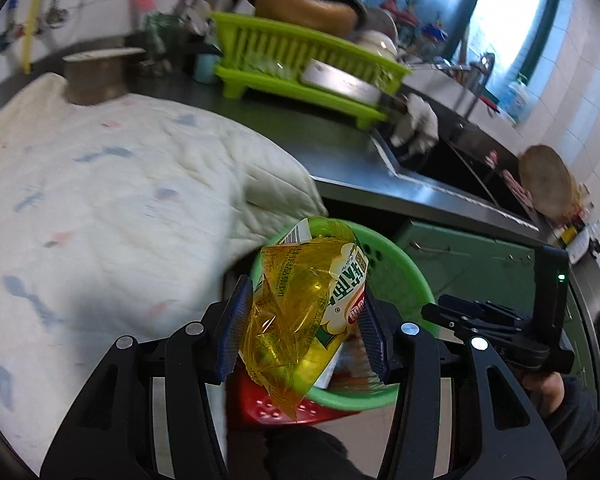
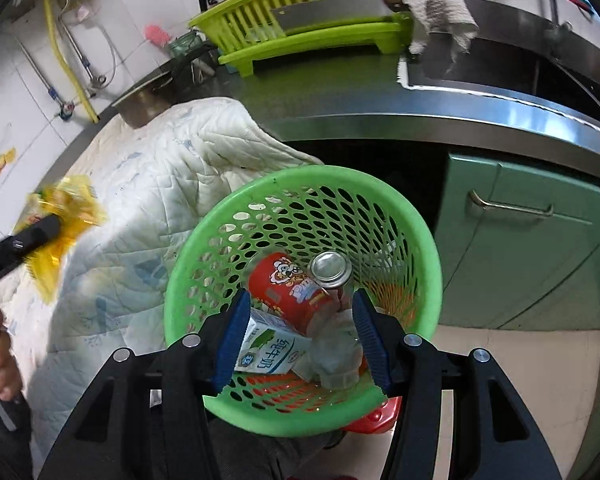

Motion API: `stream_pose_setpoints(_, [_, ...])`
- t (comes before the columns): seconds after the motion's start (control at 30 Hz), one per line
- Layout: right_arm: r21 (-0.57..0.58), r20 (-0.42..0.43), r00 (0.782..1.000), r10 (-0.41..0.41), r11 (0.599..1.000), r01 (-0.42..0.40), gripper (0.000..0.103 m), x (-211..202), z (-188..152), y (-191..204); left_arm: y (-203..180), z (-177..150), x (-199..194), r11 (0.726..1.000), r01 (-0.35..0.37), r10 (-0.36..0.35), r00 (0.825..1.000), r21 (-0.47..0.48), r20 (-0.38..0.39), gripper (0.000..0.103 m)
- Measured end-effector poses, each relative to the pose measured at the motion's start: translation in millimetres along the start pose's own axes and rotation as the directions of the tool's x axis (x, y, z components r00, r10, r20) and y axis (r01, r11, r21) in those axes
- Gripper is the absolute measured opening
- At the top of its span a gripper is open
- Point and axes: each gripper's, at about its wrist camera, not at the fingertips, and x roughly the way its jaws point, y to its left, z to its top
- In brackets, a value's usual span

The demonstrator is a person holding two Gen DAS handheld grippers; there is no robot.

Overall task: Collect trash
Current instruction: 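Drop the clear cup into the basket with the right tool while the left tool drops the yellow packet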

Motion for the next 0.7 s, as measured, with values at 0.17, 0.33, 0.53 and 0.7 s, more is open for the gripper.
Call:
stream_pose_setpoints(0.17, [0.016, 0.034, 0.999, 0.009, 1.000, -0.010, 0.062, -21, -5, -8, -24, -4, 27, 0.999, 0.033, -0.033, 0.998, 0.001, -0.051, 0.051])
stream_pose_setpoints(0.33, [0.022, 0.066, 0.998, -0.002, 1.000, 0.001, 0.068, -41, -11, -16, -48, -9, 51, 0.998, 0.053, -0.051, 0.993, 0.022, -0.105, 0.055])
stream_pose_setpoints(0.53, [0.028, 0.095, 0.995, -0.019, 0.999, 0.017, 0.074, -56, -19, -22, -73, -12, 67, 0.996, 0.088, -0.082, 0.988, 0.034, -0.131, 0.059])
stream_pose_setpoints(0.7, [0.035, 0.112, 0.993, -0.025, 0.999, 0.021, 0.077, -65, -27, -26, -84, -14, 71, 0.995, 0.100, -0.095, 0.986, 0.031, -0.138, 0.072])
